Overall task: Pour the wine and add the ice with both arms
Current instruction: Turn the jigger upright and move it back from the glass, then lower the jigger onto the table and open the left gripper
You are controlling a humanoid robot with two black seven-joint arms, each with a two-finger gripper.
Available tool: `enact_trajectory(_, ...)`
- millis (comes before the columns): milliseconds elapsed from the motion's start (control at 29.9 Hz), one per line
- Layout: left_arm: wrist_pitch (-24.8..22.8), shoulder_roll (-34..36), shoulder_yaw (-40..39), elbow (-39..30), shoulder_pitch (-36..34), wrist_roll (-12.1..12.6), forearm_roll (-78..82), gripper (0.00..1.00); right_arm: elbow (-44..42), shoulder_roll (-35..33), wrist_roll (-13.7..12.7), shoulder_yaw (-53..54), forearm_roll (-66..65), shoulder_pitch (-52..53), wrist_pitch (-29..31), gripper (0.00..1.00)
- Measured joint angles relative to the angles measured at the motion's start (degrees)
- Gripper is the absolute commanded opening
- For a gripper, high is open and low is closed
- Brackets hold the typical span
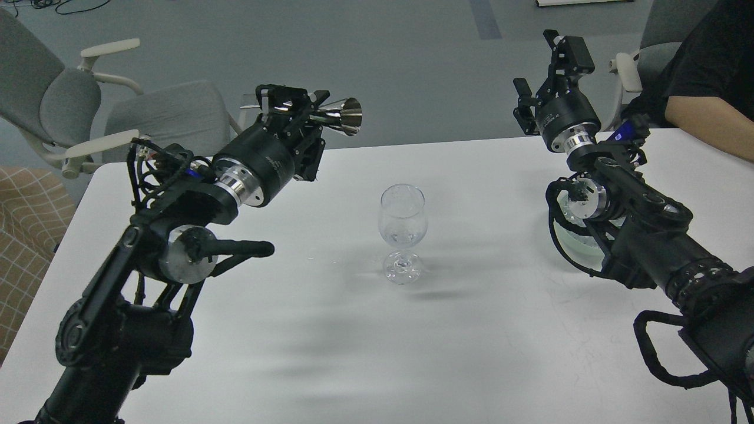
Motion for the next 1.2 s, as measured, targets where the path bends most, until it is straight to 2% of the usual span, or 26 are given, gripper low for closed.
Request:
enact_trajectory(234, -0.80, 0.41, -14.63, 2.73, 6.18, 0.00, -18.81, 0.08, 0.08, 0.27, 0.00, 0.07, 0.00, -0.32, 0.00, 1.00)
enact_trajectory(468, -6.19, -0.37, -26.77, 8.61, 12.93, 0.00, -28.92, 0.09, 0.10, 0.49, 0.00, 0.00, 0.00, -0.39, 0.00, 1.00)
enact_trajectory(937, -17.37, -5.04, -34.53, 24.79, 14.73, 0.00, -35.24, 0.11, 0.10, 0.59, 0.00, -0.01, 0.00, -0.86, 0.00, 1.00)
enact_trajectory(1204, -19.92, -5.82, -34.68, 29.94, 17.05, -0.01, -35.57, 0.14, 0.10, 0.59, 0.00, -0.05, 0.00, -0.95, 0.00, 1.00)
